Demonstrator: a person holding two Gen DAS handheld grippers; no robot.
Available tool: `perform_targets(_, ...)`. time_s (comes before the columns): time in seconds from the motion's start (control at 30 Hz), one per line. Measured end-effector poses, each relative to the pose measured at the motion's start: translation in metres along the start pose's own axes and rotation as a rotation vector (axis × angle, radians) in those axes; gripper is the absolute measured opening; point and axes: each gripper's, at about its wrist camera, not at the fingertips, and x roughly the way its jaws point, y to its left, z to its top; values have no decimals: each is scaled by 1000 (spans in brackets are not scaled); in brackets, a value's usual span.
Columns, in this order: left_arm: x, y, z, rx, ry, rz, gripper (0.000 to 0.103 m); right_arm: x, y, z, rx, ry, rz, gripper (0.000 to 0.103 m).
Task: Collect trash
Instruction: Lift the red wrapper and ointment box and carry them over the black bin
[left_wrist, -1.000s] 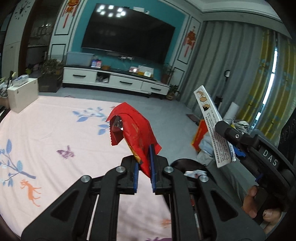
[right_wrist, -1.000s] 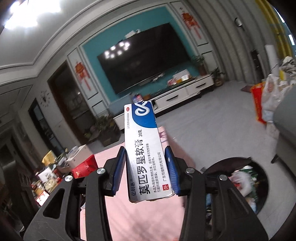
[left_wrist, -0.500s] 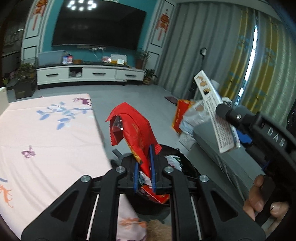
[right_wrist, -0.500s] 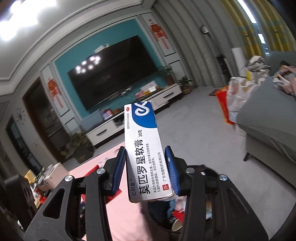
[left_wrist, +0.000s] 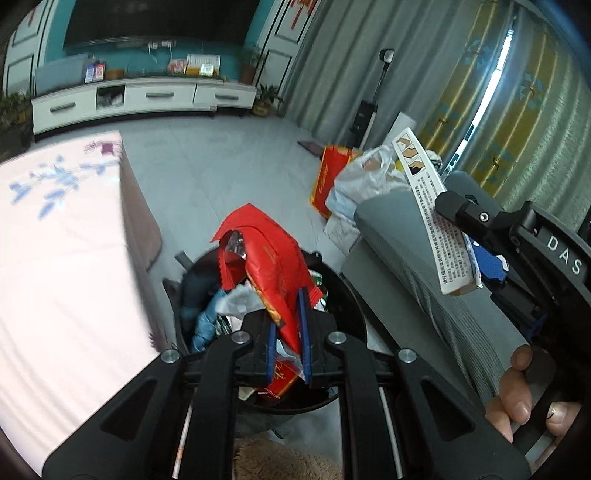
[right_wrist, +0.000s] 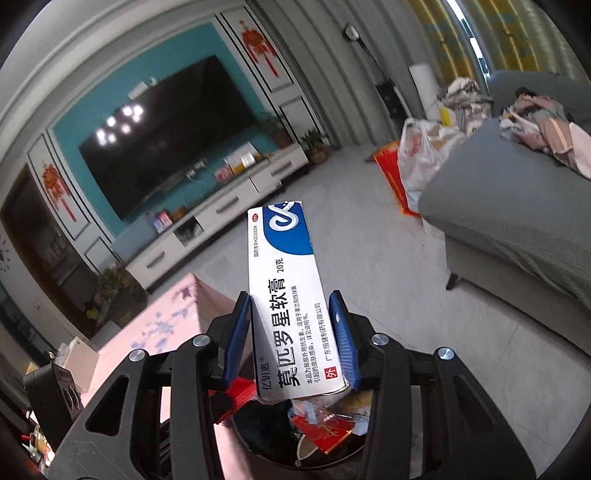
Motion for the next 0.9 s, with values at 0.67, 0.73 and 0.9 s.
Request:
perform_targets(0.67,59,29,-10,-50,179,66,12,68,14,-27,-55,263,13,44)
perform_targets(0.73,59,28,-11,-40,179,81,12,73,13,-30,-60,281,-9,44)
perform_targets(0.9,65,28,-12,-39,193,81,12,85,15,-34,-64,322,-35,44)
